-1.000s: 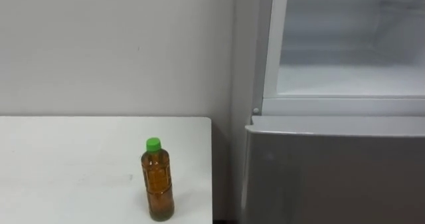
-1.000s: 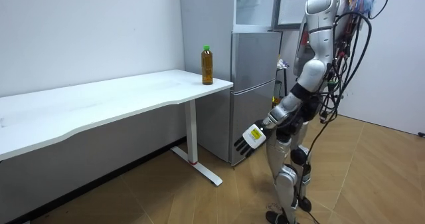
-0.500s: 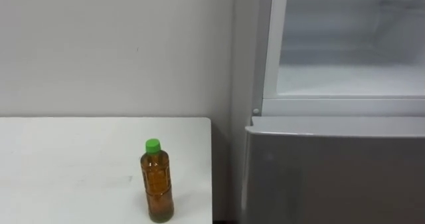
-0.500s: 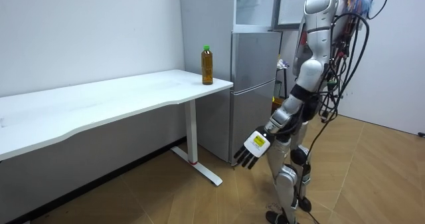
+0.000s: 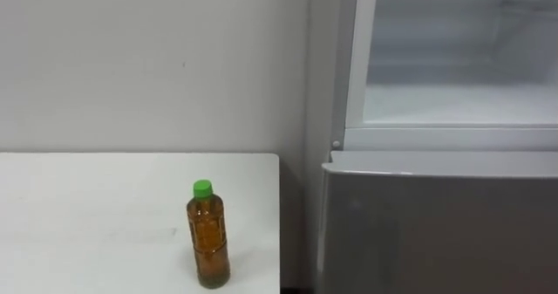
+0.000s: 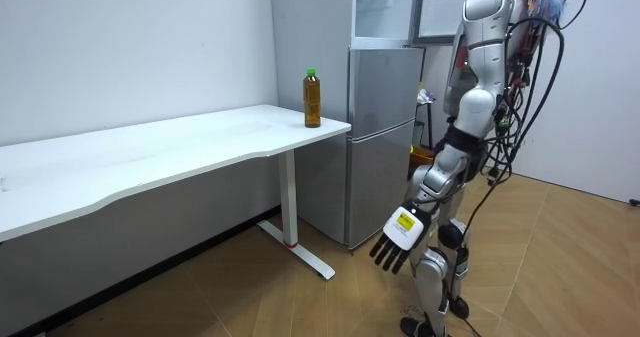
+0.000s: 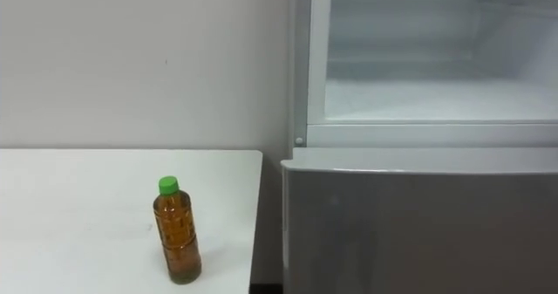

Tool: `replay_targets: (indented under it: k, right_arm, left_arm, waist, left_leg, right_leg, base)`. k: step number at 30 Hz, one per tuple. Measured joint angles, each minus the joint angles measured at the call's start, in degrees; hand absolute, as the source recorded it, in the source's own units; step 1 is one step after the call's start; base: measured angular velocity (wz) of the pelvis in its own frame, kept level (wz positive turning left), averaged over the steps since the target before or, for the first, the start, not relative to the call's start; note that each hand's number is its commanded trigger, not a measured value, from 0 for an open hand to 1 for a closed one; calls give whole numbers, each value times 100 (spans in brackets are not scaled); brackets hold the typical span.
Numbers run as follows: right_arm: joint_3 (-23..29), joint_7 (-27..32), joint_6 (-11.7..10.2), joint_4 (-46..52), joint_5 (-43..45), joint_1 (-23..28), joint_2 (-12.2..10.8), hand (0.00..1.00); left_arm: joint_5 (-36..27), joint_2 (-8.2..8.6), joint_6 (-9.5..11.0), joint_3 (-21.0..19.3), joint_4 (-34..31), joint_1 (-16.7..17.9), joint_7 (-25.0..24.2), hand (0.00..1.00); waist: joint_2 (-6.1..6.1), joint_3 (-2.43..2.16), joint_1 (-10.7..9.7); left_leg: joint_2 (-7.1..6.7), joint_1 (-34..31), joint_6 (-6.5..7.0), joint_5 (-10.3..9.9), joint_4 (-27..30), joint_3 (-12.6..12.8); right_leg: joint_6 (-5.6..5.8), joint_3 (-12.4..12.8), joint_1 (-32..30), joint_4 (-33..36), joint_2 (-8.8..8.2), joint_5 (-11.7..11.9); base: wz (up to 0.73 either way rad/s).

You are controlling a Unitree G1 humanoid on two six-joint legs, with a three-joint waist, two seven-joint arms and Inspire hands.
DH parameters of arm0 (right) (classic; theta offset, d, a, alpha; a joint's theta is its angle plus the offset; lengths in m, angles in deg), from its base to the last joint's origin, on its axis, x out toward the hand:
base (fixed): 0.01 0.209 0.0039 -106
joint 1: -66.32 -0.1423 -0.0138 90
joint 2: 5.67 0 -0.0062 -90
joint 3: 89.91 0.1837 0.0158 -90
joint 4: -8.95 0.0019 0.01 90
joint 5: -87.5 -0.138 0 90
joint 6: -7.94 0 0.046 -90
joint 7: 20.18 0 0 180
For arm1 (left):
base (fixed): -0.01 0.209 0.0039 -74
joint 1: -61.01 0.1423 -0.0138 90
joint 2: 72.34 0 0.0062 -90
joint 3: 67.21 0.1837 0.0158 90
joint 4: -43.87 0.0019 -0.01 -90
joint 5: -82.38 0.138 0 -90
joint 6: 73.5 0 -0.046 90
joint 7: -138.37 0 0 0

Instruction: Put the bottle in the upper fridge

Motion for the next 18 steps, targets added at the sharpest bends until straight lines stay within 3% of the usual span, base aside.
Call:
replay_targets:
  k: [6,9,15,18]
  right_arm:
    - [-326,-225,-56,513,-40,18,23,0]
    - [-392,-338,-49,1504,-43,256,31,0]
    - [-438,-644,-65,2565,-45,298,43,0]
    - [-549,-678,-53,3213,-66,322,60,0]
  left_arm:
    - [3,-7,5,93,106,-173,-23,0]
    - [127,-27,5,76,123,-158,-64,0]
    - [133,-74,5,78,108,-167,-121,0]
    - [157,-108,-9,85,73,-219,-201,0]
  waist:
    - [-7,9,66]
    - [-37,18,154]
    - [-117,27,245]
    - [-117,12,309]
  left_leg:
    - [5,36,-1,-1,-24,33]
    - [4,29,-3,0,-51,24]
    - [4,9,-3,0,-50,-13]
    - [7,-96,-4,-2,-46,-9]
  right_leg:
    - [1,30,-4,-12,6,-4]
    - [5,8,25,-12,7,-6]
    - [5,-16,5,-2,9,-6]
    - [5,-17,-96,11,8,-6]
  base:
    - [-1]
    - [1]
    - [4]
    - [0]
